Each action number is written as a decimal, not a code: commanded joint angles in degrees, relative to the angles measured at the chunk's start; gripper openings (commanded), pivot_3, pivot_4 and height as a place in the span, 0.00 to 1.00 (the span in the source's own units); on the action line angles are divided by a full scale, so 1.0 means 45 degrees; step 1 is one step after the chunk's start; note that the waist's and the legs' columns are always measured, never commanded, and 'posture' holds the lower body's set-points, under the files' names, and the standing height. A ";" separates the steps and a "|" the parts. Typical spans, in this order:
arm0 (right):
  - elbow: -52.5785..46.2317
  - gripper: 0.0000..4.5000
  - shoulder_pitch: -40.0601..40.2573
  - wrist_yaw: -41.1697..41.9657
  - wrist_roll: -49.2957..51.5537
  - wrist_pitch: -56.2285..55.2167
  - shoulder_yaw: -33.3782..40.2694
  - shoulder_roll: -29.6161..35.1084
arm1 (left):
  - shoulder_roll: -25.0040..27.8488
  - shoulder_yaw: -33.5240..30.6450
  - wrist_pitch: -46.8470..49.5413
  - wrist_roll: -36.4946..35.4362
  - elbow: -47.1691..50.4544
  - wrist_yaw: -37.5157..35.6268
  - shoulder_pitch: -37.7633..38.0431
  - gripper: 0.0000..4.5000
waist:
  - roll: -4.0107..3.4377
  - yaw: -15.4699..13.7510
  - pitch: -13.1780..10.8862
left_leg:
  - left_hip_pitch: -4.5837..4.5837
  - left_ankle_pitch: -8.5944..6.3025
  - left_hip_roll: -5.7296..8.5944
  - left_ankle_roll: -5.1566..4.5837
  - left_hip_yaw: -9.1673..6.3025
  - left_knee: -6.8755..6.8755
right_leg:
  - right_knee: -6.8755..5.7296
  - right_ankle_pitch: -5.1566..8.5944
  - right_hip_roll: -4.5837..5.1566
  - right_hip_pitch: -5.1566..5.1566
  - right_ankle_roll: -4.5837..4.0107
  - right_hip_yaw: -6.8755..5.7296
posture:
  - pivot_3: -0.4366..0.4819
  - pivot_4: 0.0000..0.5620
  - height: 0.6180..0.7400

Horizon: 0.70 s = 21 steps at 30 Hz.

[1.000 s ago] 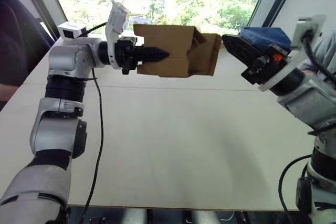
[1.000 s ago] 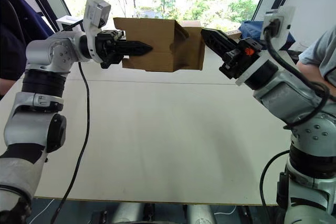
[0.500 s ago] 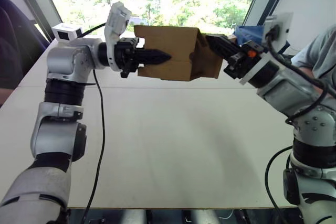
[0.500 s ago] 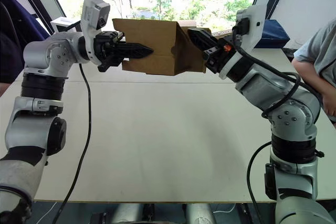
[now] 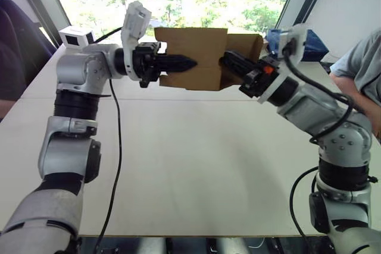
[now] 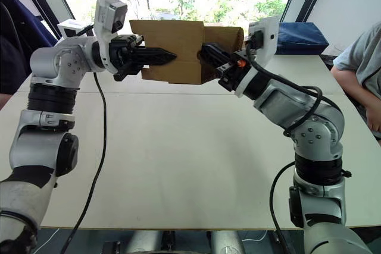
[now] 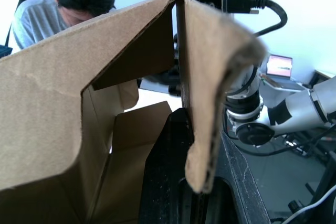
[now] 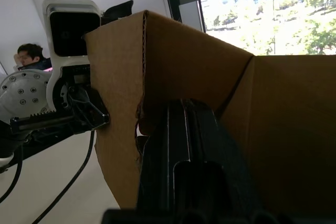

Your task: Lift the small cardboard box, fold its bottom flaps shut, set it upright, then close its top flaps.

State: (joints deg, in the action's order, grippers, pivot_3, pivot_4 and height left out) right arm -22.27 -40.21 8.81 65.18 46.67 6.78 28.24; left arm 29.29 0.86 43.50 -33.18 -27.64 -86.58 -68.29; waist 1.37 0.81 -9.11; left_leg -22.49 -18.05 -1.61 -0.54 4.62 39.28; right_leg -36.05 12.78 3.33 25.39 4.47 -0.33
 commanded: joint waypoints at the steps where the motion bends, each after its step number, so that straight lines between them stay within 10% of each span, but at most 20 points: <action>1: -0.0192 0.01 -0.0546 0.0202 -0.0324 -0.0165 0.0026 -0.0137 | 0.0011 -0.0165 0.0038 -0.0233 0.0586 -0.0068 -0.0232 0.00 | 0.0000 -0.0002 0.0000 | 0.0000 0.0000 0.0000 0.0000 0.0000 0.0000 | 0.0000 0.0000 0.0000 0.0000 0.0000 0.0000 | 0.48 0.27 1.00; 13: -0.1370 0.01 0.1605 0.0059 0.4496 0.1142 0.3780 0.2920 | 0.0228 -0.0195 -0.0867 0.0339 -0.0502 -0.0134 -0.0756 0.00 | 0.0002 -0.0039 -0.0002 | -0.0007 0.0000 0.0016 0.0000 0.0003 -0.0001 | 0.0011 -0.0001 0.0026 -0.0003 0.0002 -0.0002 | 0.48 0.27 1.00; 21: -0.2859 0.01 0.4445 0.0052 0.3699 0.1289 0.2825 0.3732 | 0.0096 -0.0185 -0.1073 0.0403 -0.0819 -0.0156 -0.1039 0.00 | -0.0001 0.0049 -0.0004 | 0.0011 0.0000 0.0002 -0.0001 0.0006 -0.0002 | 0.0001 0.0001 -0.0002 -0.0006 0.0002 0.0012 | 0.48 0.27 1.00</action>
State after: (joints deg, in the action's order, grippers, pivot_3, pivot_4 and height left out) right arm -33.10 -18.64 9.27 83.04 54.40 19.42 44.30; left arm 29.33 0.93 39.46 -31.36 -31.52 -87.03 -70.65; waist 1.37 1.03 -9.13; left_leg -22.44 -18.05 -1.60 -0.55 4.66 39.28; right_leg -36.05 12.78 3.30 25.37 4.48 -0.26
